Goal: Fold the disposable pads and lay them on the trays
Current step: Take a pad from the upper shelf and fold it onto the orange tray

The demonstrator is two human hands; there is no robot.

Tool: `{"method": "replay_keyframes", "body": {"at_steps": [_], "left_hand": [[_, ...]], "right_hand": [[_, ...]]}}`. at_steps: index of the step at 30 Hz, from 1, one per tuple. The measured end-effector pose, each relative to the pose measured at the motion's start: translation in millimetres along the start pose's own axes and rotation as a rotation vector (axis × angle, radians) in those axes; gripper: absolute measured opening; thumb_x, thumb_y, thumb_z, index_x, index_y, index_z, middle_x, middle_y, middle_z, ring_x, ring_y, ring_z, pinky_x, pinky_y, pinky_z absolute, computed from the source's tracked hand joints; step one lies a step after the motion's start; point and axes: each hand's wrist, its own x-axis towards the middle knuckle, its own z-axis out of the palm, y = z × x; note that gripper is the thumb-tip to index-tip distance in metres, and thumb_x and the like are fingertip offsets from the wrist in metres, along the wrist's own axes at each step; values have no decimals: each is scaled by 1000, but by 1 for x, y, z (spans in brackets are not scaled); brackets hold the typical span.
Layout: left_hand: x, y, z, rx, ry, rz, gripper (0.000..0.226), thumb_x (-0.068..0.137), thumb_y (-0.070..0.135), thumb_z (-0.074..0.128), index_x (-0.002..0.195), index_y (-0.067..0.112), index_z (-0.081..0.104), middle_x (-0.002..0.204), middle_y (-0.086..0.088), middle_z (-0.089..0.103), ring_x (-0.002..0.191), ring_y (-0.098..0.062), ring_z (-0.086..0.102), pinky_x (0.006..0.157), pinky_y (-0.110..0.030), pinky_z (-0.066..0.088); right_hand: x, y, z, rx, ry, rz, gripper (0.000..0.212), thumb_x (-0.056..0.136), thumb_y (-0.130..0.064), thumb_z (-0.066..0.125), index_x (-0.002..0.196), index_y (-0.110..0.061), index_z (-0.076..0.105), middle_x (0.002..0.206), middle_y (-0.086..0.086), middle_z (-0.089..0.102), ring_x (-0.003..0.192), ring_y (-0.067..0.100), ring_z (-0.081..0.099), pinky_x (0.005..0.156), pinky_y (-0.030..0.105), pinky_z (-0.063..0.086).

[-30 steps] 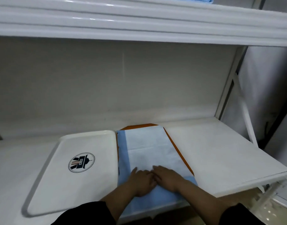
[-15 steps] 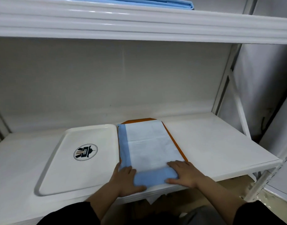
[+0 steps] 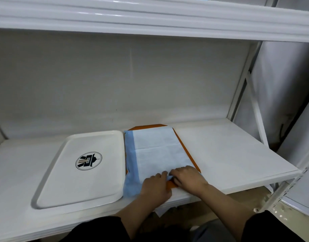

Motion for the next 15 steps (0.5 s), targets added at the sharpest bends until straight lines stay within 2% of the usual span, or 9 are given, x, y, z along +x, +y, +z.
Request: {"method": "replay_keyframes", "body": {"at_steps": [3, 7, 10, 15], "left_hand": [[10, -2, -12, 93, 6, -41, 29, 99, 20, 37, 123, 10, 50, 119, -11, 61, 107, -26, 59, 86, -34, 44], [20, -20, -17, 117, -30, -17, 28, 100, 13, 35, 116, 5, 57, 117, -14, 62, 107, -26, 58, 85, -32, 42], [23, -30, -15, 113, -53, 2, 28, 101, 13, 35, 114, 4, 58, 115, -13, 63, 105, -26, 60, 83, -32, 44], [21, -38, -11, 126, -6, 31, 29, 102, 12, 33, 112, 5, 60, 112, -12, 65, 102, -24, 61, 82, -32, 44]], "right_hand": [[2, 8, 2, 1, 52, 0, 30, 97, -28, 38, 113, -19, 61, 104, 4, 69, 89, 23, 65, 77, 34, 47], [-12, 29, 4, -17, 19, 30, 25, 93, -25, 46, 112, -23, 62, 97, 1, 70, 82, 22, 66, 72, 33, 50], [-27, 51, 3, -58, 46, 111, 17, 88, -19, 48, 92, -22, 64, 82, 0, 70, 70, 20, 66, 62, 30, 49], [-43, 73, -5, 37, 59, 328, 16, 90, -20, 56, 99, -21, 69, 93, -2, 71, 81, 17, 66, 68, 20, 43]]}}
